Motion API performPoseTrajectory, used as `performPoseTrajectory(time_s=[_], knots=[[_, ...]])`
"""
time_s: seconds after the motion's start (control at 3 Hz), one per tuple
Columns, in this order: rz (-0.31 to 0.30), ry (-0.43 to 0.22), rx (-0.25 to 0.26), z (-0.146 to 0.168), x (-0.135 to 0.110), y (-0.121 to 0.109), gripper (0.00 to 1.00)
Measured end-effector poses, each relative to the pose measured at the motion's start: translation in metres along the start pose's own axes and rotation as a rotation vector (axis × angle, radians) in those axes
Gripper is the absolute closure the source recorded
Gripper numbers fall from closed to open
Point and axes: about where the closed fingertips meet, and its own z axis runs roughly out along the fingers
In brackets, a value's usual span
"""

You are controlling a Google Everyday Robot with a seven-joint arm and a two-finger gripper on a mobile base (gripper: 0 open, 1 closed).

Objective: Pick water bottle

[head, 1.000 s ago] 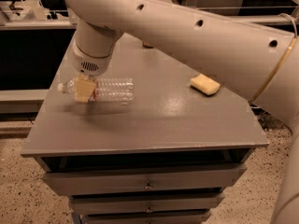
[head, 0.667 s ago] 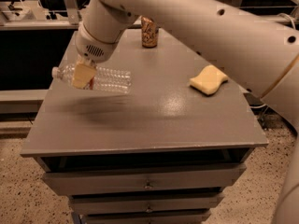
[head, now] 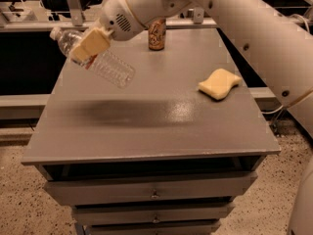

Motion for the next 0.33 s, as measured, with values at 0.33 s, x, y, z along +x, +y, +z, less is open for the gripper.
performPoseTrajectory(time_s=[0.33], knots=[[0.023, -0.042, -0.031, -0.0028, -0.0081, 0.0068, 1.00]])
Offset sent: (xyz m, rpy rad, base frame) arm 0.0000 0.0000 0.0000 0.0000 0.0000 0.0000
